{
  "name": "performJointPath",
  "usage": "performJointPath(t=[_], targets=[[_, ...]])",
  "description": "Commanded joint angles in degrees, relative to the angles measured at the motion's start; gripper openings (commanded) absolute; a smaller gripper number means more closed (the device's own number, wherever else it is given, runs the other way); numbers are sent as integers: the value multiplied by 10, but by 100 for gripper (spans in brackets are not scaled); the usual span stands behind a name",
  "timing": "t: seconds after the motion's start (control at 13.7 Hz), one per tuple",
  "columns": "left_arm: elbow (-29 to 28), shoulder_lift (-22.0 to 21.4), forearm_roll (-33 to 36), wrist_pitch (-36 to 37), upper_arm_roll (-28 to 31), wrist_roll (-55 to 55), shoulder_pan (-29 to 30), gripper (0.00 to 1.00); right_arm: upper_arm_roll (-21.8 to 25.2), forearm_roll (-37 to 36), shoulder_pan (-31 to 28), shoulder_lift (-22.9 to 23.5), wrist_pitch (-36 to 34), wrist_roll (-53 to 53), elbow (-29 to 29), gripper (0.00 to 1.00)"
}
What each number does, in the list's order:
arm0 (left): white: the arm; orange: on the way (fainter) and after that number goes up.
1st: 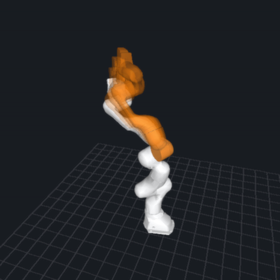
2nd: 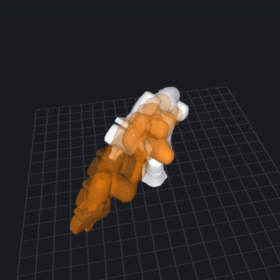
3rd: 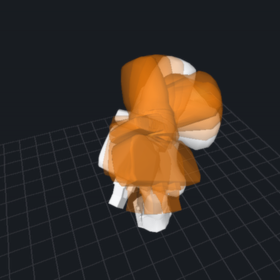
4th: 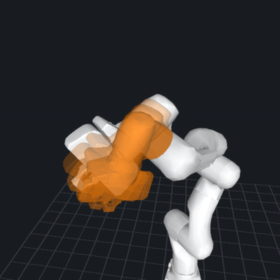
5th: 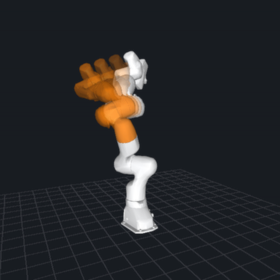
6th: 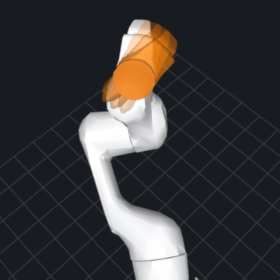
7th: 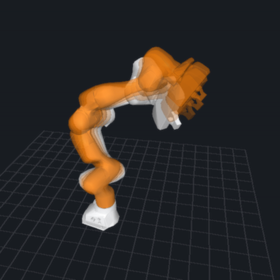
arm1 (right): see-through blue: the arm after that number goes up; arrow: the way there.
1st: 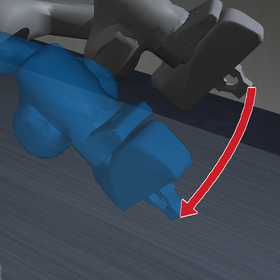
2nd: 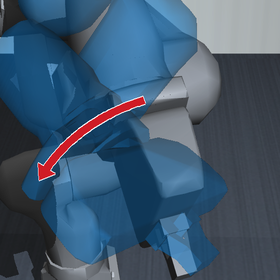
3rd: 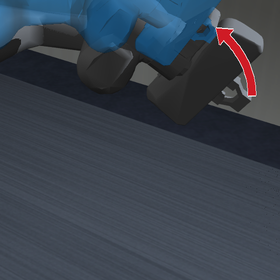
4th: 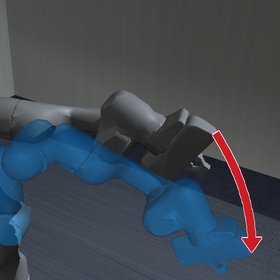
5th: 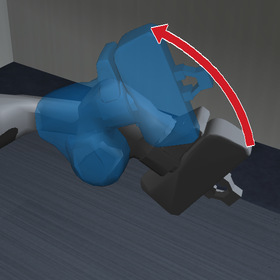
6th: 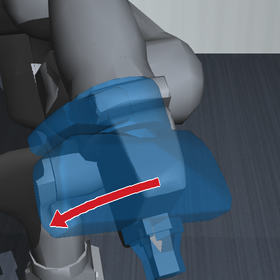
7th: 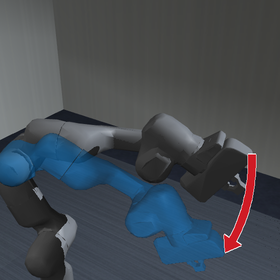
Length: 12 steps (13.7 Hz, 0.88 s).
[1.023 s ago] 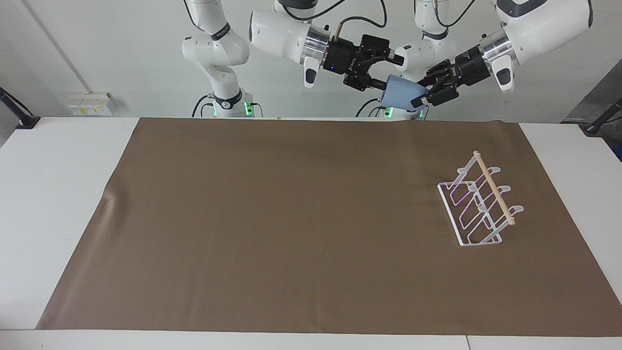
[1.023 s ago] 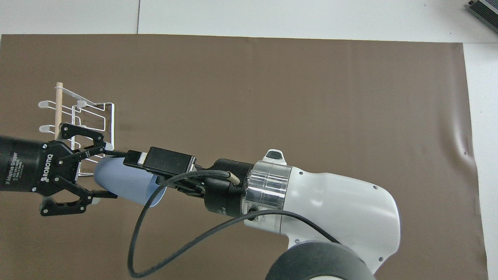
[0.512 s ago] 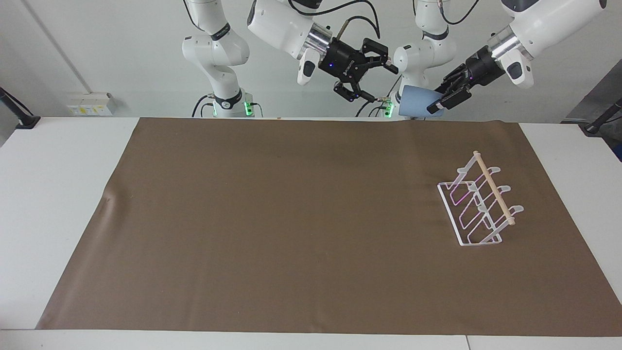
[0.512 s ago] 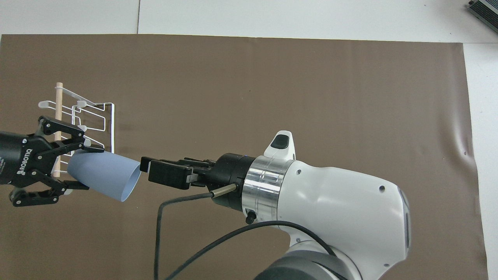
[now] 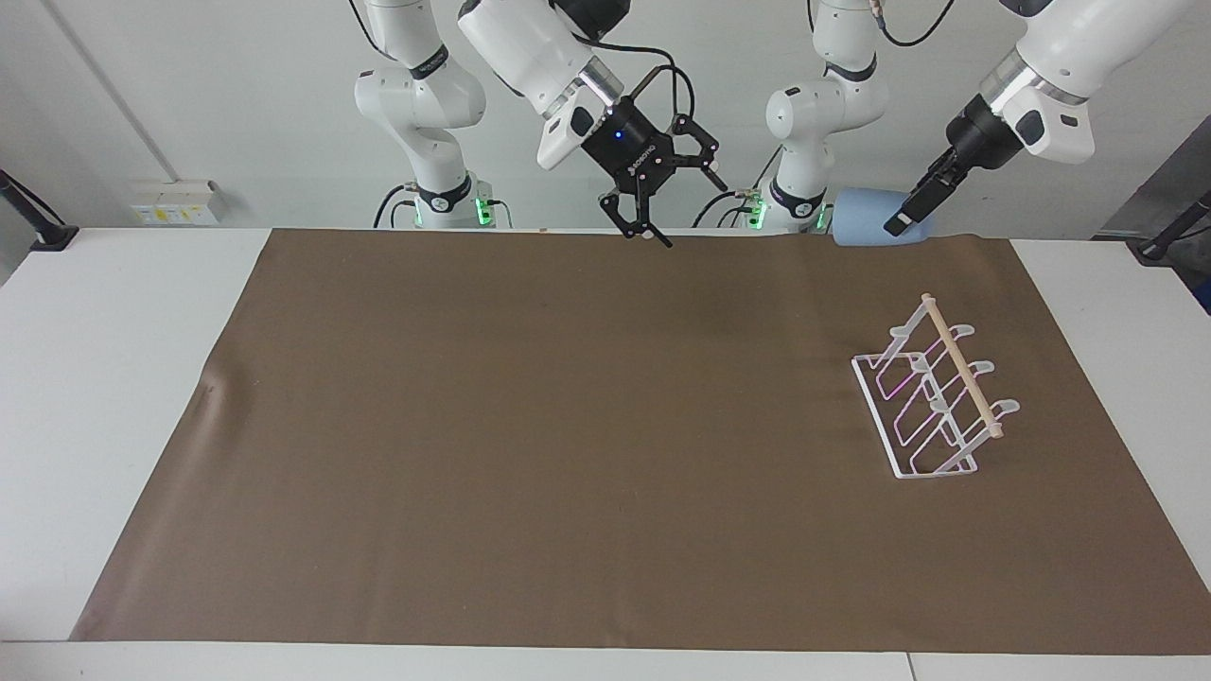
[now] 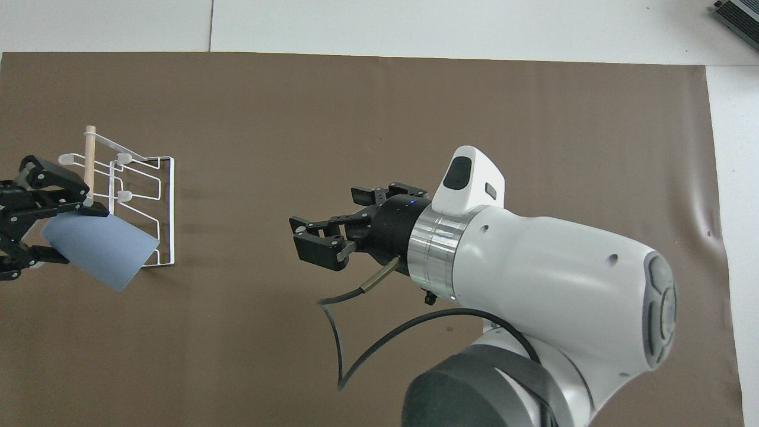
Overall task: Hang cup on cup holder
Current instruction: 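Release the cup from the right gripper and withdraw it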
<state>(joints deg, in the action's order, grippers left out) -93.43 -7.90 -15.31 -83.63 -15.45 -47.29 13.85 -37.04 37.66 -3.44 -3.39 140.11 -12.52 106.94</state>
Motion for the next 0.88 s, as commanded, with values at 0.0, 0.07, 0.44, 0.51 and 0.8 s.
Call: performJointPath(t=[0.0, 0.07, 0.44, 0.51, 0.8], targets=[[33, 22, 66, -19, 4, 60, -13, 0, 26, -81, -7, 7, -65, -72, -17, 100], [30, 22, 87, -44, 3, 76, -14, 0, 32, -97, -7, 13, -108, -86, -37, 100], [-19, 23, 138, -209, 3, 112, -17, 0, 86, -237, -7, 15, -324, -90, -120, 100], [-25, 23, 152, -222, 3, 137, -21, 0, 115, -250, -6, 10, -347, -89, -124, 100], [-73, 17, 179, -280, 4, 213, -13, 0, 203, -295, -4, 6, -424, -89, -125, 100]])
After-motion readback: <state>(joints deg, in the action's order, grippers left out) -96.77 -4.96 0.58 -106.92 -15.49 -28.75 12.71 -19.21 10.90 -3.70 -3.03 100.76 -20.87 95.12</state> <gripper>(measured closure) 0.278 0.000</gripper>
